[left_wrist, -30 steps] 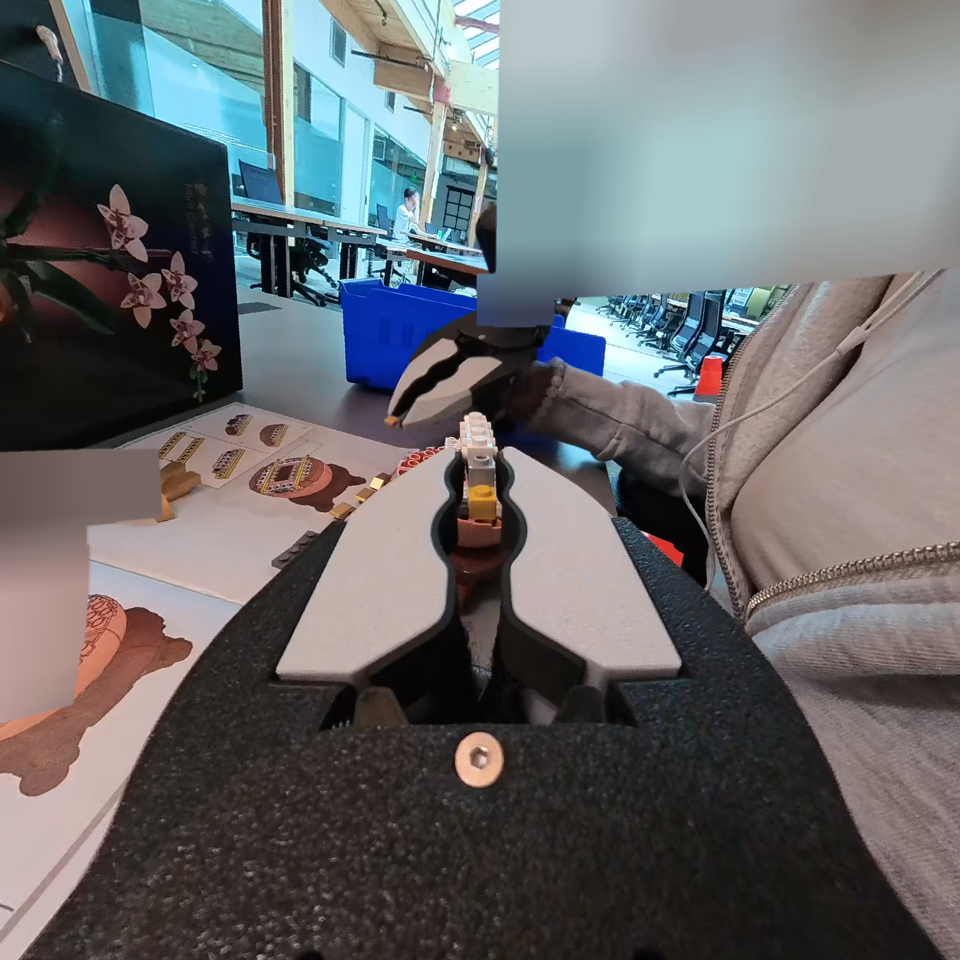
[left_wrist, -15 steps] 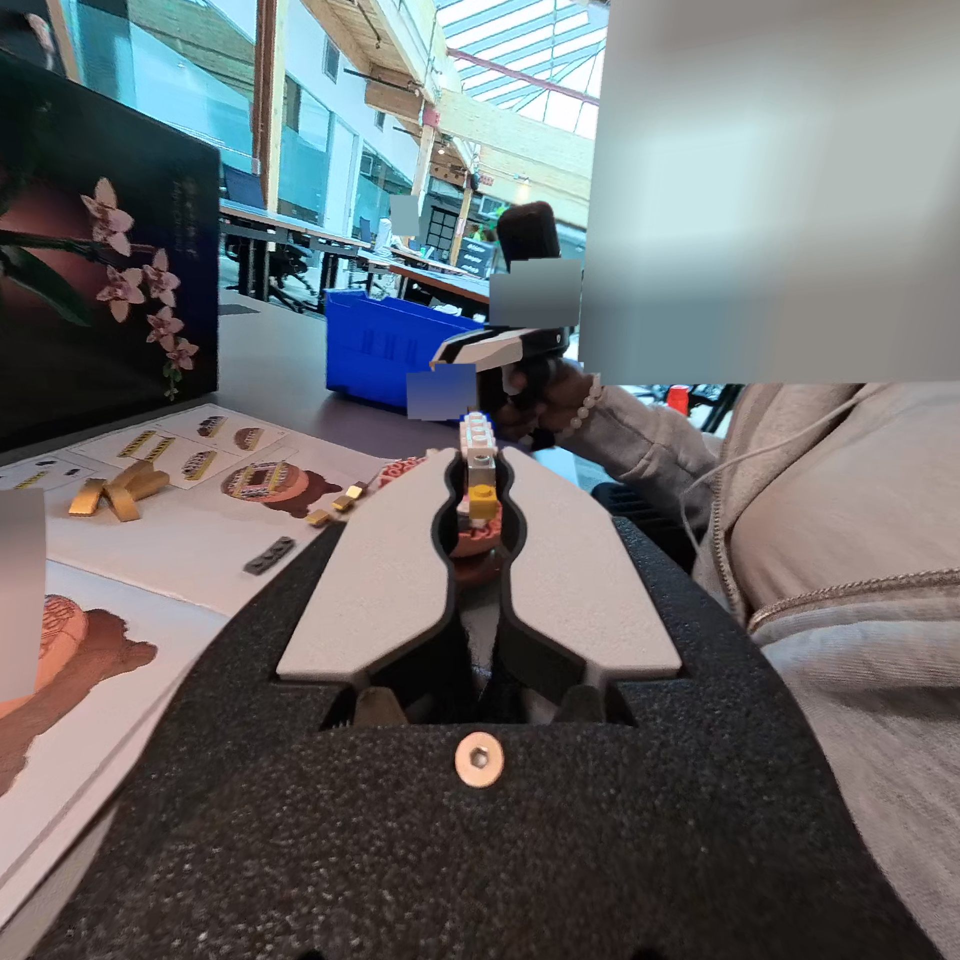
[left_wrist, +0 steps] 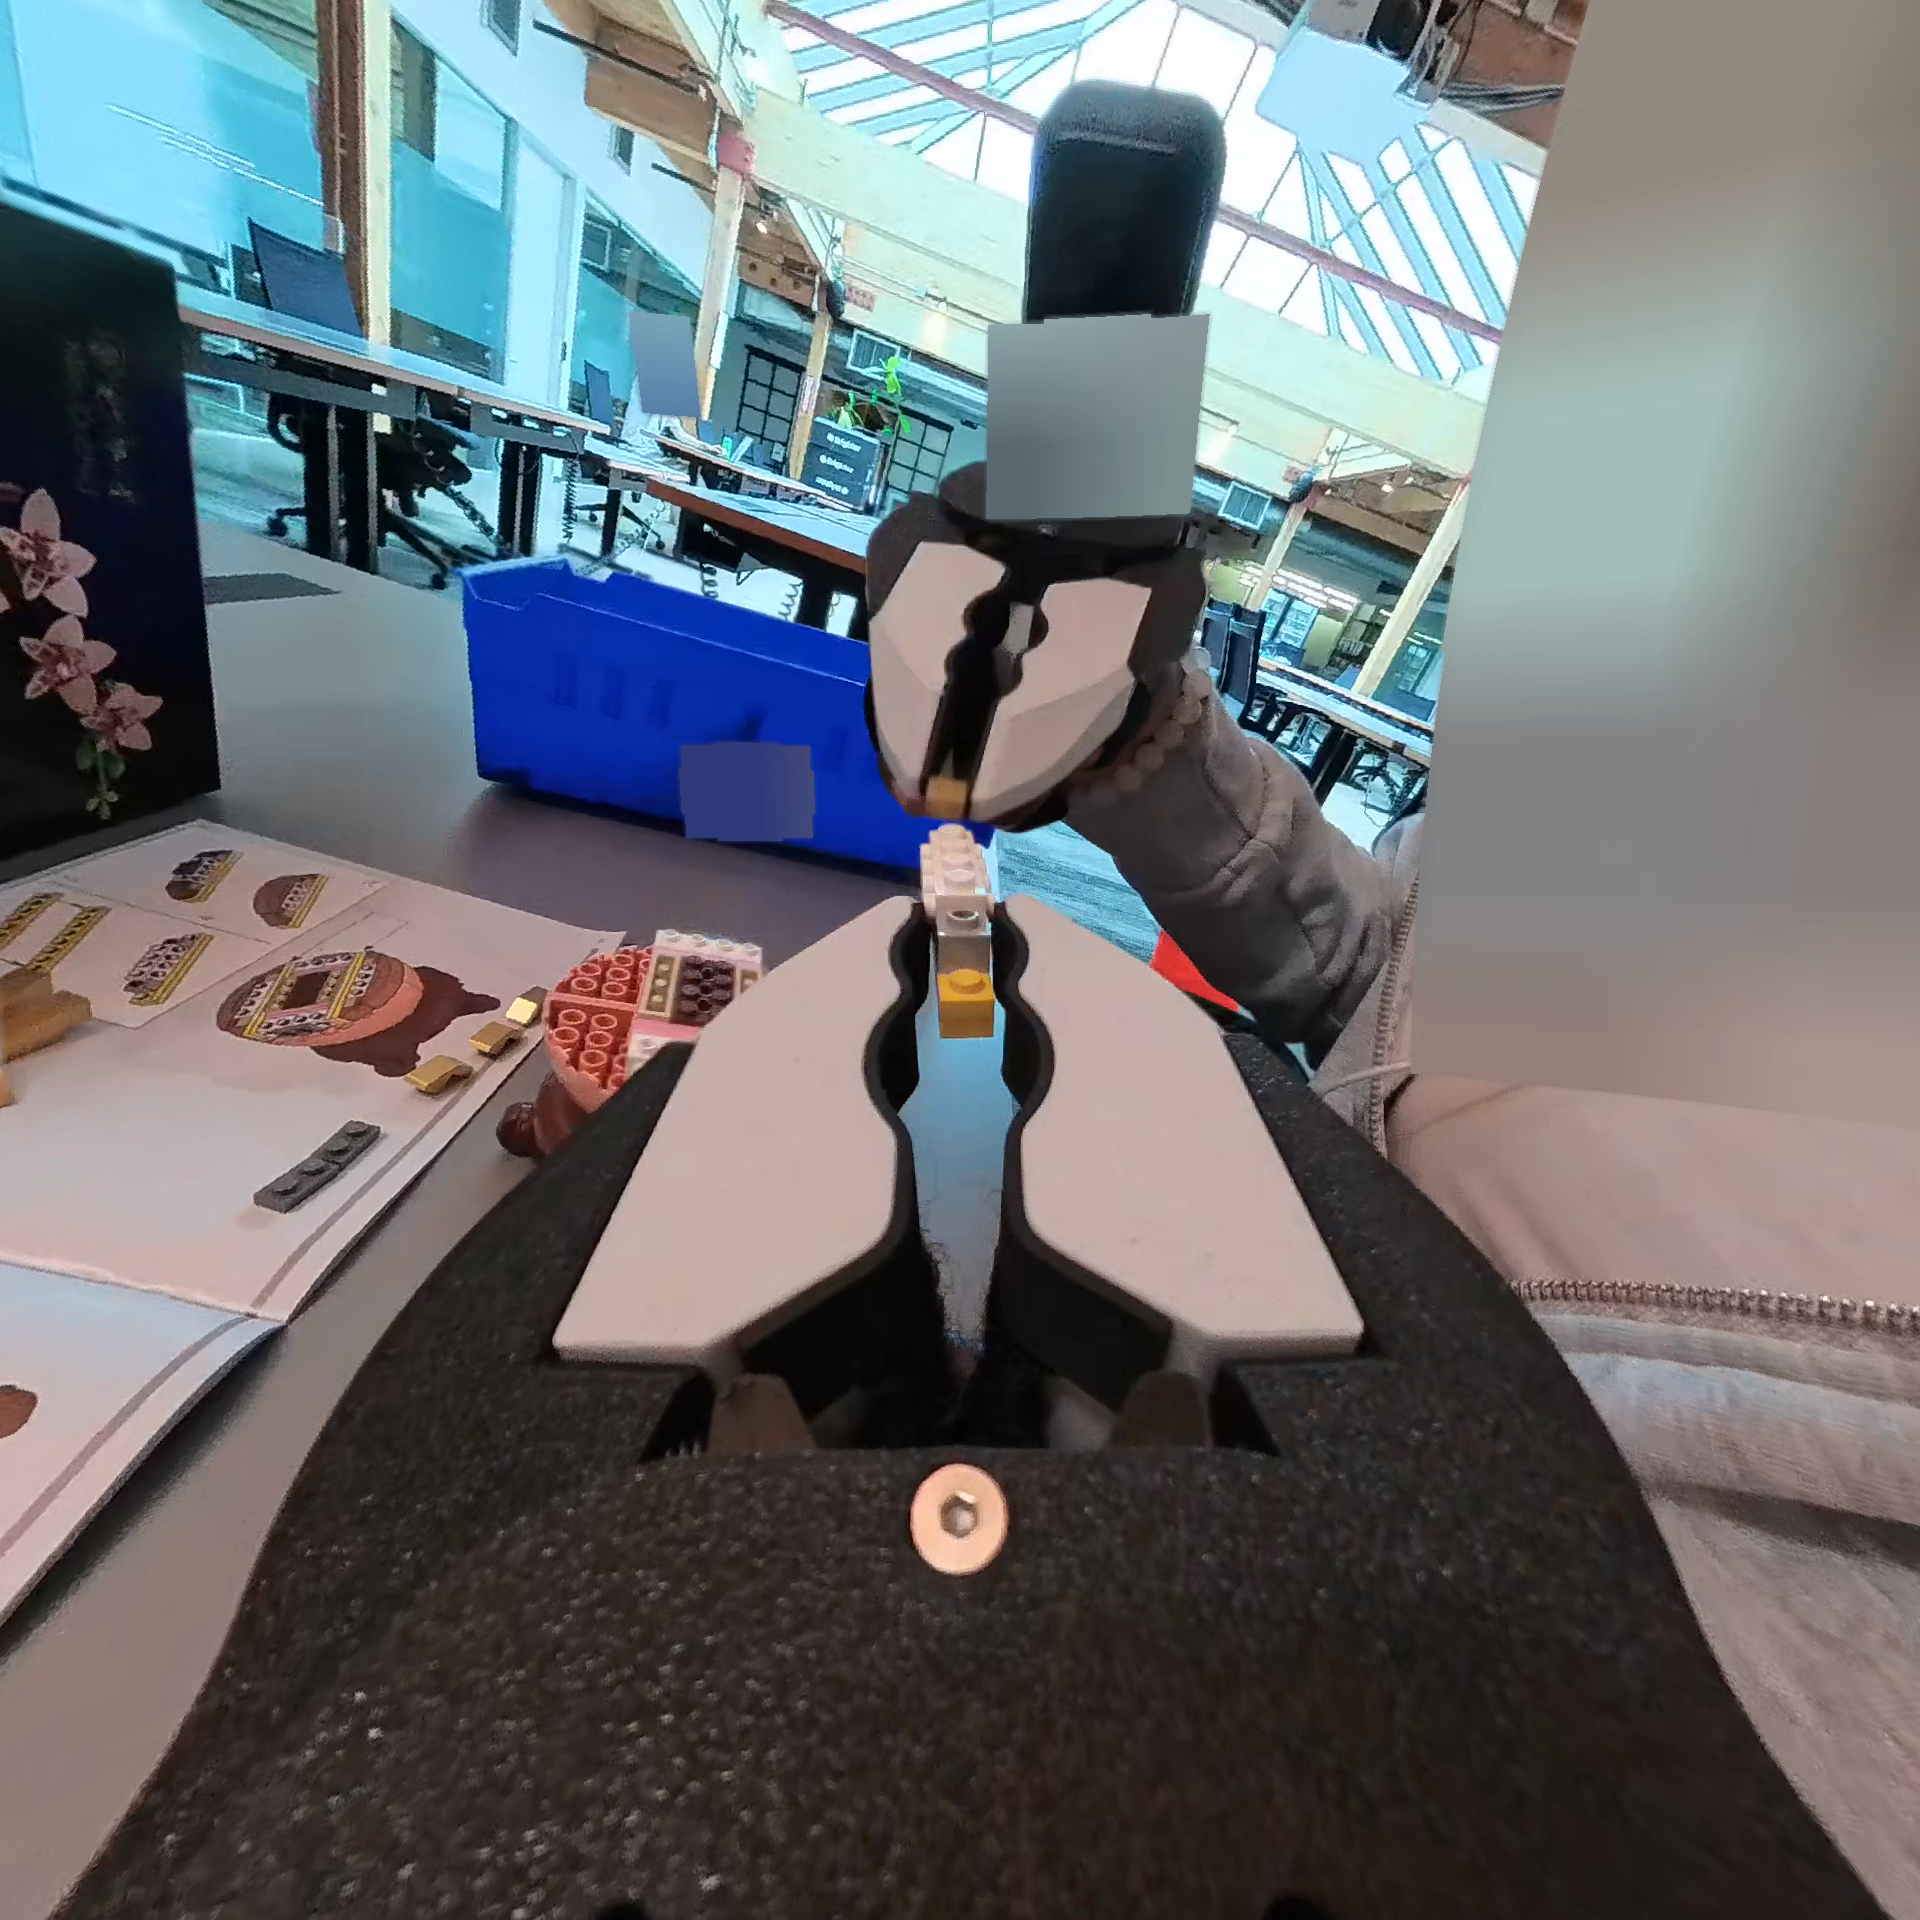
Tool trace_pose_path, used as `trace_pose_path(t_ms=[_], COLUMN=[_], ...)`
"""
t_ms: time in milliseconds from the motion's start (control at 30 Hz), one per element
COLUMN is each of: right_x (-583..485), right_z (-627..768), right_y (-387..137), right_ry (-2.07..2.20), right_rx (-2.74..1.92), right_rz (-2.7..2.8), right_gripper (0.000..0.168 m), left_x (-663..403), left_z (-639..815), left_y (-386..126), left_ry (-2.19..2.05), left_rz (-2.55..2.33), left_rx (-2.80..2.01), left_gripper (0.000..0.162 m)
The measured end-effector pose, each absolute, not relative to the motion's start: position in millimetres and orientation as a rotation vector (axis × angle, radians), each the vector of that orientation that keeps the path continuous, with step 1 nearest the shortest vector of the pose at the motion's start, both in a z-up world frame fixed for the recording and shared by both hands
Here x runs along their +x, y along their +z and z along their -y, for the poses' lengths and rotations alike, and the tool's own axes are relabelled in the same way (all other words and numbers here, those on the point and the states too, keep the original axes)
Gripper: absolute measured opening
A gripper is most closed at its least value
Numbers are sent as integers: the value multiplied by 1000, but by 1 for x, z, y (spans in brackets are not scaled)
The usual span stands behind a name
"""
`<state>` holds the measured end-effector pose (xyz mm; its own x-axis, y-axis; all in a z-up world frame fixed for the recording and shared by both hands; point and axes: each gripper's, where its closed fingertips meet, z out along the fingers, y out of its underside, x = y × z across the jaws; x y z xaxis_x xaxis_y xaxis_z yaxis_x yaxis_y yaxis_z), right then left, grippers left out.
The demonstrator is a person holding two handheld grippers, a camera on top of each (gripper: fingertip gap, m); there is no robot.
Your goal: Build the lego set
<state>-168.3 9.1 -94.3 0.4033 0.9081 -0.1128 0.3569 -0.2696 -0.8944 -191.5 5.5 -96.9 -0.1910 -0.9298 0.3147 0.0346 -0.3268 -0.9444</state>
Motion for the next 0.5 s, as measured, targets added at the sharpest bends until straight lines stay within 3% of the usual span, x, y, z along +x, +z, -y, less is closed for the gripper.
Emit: trace_pose_path(t_ms=[500], right_x=[-181], right_z=[-6], right_y=[-90], right_ry=[813], right_rx=[-1846], right_rz=[1178], right_gripper=[7], left_x=[-198], left_z=[0], left_y=[-89], left_ry=[-1577], left_rz=[-1145], left_rx=[-1280], left_gripper=[10])
